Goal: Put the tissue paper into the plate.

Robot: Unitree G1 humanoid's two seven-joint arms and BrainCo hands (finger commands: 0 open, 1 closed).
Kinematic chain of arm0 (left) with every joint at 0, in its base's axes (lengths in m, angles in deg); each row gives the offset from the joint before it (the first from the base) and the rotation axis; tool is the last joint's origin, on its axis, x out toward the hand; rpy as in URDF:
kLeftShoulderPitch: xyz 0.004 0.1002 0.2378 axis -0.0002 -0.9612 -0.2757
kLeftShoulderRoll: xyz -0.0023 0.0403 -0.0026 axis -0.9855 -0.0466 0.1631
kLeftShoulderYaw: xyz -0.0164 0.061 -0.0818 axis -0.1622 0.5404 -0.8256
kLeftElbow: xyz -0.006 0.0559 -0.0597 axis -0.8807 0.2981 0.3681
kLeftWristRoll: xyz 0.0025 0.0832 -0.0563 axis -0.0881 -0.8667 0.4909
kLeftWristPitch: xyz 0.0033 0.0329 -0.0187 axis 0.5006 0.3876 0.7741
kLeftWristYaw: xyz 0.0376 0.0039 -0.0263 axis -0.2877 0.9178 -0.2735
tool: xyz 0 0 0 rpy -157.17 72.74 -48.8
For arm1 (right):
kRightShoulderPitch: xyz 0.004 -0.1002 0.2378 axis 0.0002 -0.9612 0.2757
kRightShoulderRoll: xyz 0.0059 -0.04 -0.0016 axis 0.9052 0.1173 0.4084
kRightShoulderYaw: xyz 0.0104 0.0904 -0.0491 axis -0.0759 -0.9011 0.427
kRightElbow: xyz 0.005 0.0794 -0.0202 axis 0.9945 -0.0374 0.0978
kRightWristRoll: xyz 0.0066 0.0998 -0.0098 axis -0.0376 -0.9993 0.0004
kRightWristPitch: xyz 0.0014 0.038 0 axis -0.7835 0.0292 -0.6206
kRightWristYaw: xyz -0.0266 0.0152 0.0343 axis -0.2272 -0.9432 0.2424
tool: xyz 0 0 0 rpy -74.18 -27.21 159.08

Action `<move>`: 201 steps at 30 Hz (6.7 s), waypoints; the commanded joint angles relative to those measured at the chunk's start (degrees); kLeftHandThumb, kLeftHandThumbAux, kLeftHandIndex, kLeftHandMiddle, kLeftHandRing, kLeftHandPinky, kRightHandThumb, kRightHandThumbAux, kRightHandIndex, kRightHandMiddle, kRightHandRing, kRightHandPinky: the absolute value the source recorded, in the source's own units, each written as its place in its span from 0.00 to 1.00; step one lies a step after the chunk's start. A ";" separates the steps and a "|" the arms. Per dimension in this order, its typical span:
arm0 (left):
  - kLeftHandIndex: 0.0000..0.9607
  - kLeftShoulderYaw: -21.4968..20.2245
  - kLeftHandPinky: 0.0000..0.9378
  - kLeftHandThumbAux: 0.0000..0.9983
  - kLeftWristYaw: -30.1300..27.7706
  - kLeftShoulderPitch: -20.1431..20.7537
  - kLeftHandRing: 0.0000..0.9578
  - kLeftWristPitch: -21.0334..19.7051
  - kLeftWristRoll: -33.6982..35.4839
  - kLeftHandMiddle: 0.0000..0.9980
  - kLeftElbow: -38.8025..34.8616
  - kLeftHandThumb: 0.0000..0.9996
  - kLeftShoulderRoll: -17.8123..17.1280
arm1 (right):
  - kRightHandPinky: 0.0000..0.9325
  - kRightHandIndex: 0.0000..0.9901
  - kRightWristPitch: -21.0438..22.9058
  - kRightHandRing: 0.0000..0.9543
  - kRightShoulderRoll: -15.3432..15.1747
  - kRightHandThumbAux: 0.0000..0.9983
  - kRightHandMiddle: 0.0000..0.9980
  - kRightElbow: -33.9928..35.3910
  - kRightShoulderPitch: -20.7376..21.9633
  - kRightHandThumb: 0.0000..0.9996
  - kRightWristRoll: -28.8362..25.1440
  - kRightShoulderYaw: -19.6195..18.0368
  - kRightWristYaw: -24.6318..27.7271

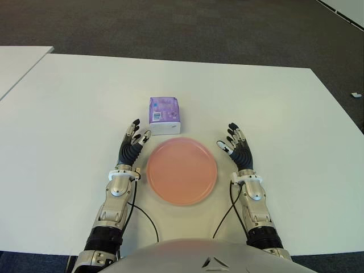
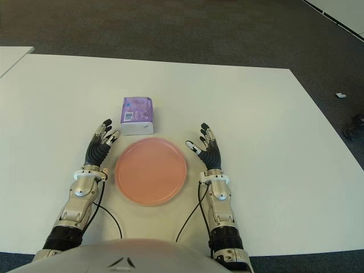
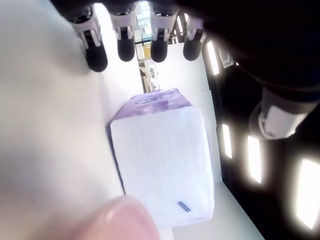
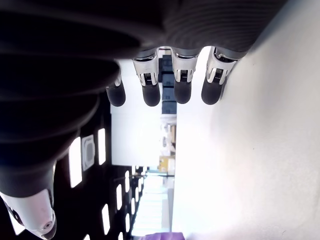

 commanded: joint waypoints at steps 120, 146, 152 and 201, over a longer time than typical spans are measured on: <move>0.00 30.46 0.00 0.37 8.31 39.33 0.00 18.95 -51.20 0.00 25.03 0.06 -31.70 | 0.00 0.00 2.89 0.00 0.72 0.65 0.00 -6.84 -1.30 0.00 0.11 0.49 0.29; 0.00 34.56 0.00 0.37 23.81 41.77 0.00 8.53 -55.16 0.00 31.83 0.06 -28.77 | 0.00 0.00 2.27 0.00 0.78 0.65 0.00 -6.35 -2.39 0.00 -0.27 0.38 1.10; 0.00 35.40 0.00 0.37 26.80 42.30 0.00 7.87 -55.36 0.00 33.29 0.06 -28.38 | 0.00 0.00 2.98 0.00 0.96 0.65 0.00 -5.11 -2.99 0.00 -0.40 0.51 1.15; 0.00 37.67 0.00 0.37 21.86 43.20 0.00 14.63 -50.89 0.00 37.13 0.05 -27.41 | 0.00 0.00 3.55 0.00 1.20 0.64 0.00 -4.19 -3.85 0.00 -0.69 0.42 1.97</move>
